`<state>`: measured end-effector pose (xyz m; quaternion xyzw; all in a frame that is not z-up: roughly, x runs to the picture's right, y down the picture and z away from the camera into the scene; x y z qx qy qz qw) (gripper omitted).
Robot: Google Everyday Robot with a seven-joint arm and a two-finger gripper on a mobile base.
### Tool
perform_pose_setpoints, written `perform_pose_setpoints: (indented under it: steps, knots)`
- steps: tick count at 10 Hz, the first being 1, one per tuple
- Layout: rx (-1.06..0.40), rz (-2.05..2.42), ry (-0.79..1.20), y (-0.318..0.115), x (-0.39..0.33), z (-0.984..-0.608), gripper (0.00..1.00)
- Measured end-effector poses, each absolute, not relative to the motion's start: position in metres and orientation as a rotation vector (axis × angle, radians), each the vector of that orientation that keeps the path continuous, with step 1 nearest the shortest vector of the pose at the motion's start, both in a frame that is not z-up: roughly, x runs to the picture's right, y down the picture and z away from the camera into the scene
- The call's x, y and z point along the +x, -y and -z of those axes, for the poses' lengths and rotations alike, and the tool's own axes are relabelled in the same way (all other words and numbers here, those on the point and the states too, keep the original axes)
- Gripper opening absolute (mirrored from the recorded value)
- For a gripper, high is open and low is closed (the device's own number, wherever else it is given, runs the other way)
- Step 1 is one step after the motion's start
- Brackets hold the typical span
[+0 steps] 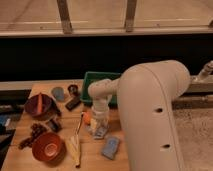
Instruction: Place towel in red bowl
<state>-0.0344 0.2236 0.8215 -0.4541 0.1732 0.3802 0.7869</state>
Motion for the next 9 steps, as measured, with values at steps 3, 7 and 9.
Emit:
perform_pose_setpoints:
  steps: [3, 7, 9]
  knots:
    - [-0.947, -0.841, -0.371, -0.222, -0.032, -0.822, 0.04]
    - [-0.861, -0.886, -0.311, -0.18, -0.019, -0.795, 0.0]
    - [-0.81, -0.896, -0.253, -0.147, -0.021, -0.766, 0.0]
